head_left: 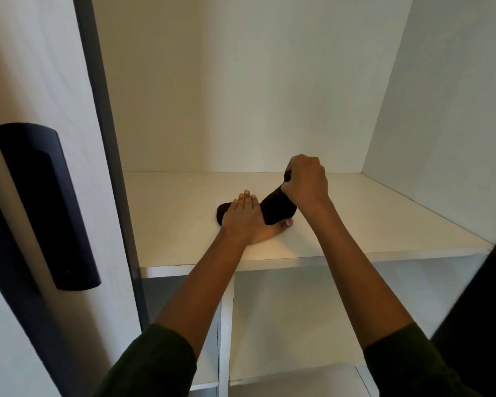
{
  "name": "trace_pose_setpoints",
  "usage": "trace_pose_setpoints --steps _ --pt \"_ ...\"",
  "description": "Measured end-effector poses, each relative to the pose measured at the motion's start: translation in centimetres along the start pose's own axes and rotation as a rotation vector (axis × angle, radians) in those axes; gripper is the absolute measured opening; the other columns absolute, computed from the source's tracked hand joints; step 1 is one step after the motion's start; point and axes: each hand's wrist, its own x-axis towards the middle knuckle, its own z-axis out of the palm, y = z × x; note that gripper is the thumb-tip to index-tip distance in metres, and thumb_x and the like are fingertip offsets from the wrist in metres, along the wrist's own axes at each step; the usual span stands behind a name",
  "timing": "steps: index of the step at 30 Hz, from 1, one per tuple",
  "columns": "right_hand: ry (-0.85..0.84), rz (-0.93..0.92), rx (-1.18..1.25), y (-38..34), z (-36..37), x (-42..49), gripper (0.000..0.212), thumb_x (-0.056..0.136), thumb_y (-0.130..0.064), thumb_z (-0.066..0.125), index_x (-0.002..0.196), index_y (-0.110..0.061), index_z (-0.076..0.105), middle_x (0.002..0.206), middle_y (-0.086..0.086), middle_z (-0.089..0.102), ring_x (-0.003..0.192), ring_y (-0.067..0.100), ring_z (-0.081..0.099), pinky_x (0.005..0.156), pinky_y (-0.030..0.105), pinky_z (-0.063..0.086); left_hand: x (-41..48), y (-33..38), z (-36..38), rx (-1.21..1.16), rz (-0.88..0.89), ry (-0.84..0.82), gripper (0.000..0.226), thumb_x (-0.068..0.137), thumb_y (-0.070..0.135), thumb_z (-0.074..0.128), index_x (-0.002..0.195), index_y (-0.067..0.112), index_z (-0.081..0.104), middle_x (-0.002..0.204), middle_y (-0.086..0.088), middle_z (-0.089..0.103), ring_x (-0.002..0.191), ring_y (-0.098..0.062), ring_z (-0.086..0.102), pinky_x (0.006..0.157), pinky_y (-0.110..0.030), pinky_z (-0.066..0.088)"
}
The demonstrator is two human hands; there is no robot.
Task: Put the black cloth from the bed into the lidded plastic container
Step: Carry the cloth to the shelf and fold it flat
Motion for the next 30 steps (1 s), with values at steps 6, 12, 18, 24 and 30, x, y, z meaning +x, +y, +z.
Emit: trace_pose_setpoints --steps 6,12,18,24,30 --pt "-0.024 -0.223 0.017 -3.6 0.2 -0.8 0.027 0.077 0.012 0.056 0.100 -0.001 0.062 0.103 0.015 0.064 0.089 0.028 0.063 0.066 0.030 0.048 -0.4 -0.1 -0.2 0.046 0.009 -0.032 0.105 0.078 0.077 0.022 0.149 0.004 -0.004 0.158 -0.017 -0.004 0.147 -0.026 -0.004 0.121 -0.039 0.002" --pt "-0.175 -0.473 -0.092 -7.1 3.1 -2.4 0.031 0.079 0.013 0.056 0.106 -0.002 0.056 0.101 0.013 0.061 0.086 0.025 0.056 0.064 0.028 0.036 -1.0 -0.5 -1.0 0.260 0.064 -0.088 0.052 0.099 0.038 0.024 0.143 0.010 0.026 0.153 -0.011 0.028 0.139 -0.025 0.026 0.115 -0.032 0.015" --pt "-0.246 -0.470 -0.136 -7.5 4.2 -2.4 0.021 0.085 0.007 0.053 0.103 -0.002 0.057 0.102 0.014 0.060 0.087 0.028 0.058 0.067 0.029 0.041 -0.7 -0.9 -0.6 0.369 -0.030 -0.127 0.047 0.102 0.025 0.021 0.145 0.007 0.016 0.156 -0.013 0.018 0.142 -0.026 0.018 0.117 -0.033 0.006" --pt "-0.275 -0.429 -0.091 -6.6 2.9 -0.9 0.024 0.080 0.008 0.059 0.101 0.000 0.066 0.112 0.016 0.064 0.098 0.031 0.063 0.081 0.035 0.054 -0.8 -0.4 -1.0 0.171 0.051 -0.060 0.055 0.098 0.039 0.025 0.144 0.007 0.026 0.153 -0.011 0.029 0.141 -0.025 0.024 0.116 -0.032 0.015" --pt "-0.064 -0.510 -0.118 -4.6 2.0 0.0 0.033 0.082 -0.002 0.061 0.105 -0.023 0.071 0.104 0.004 0.072 0.092 0.027 0.066 0.066 0.026 0.042 -0.7 0.0 -0.4 0.051 0.069 -0.006 0.092 0.083 0.071 0.022 0.150 0.009 0.006 0.159 -0.014 0.007 0.147 -0.027 0.000 0.121 -0.041 0.004"
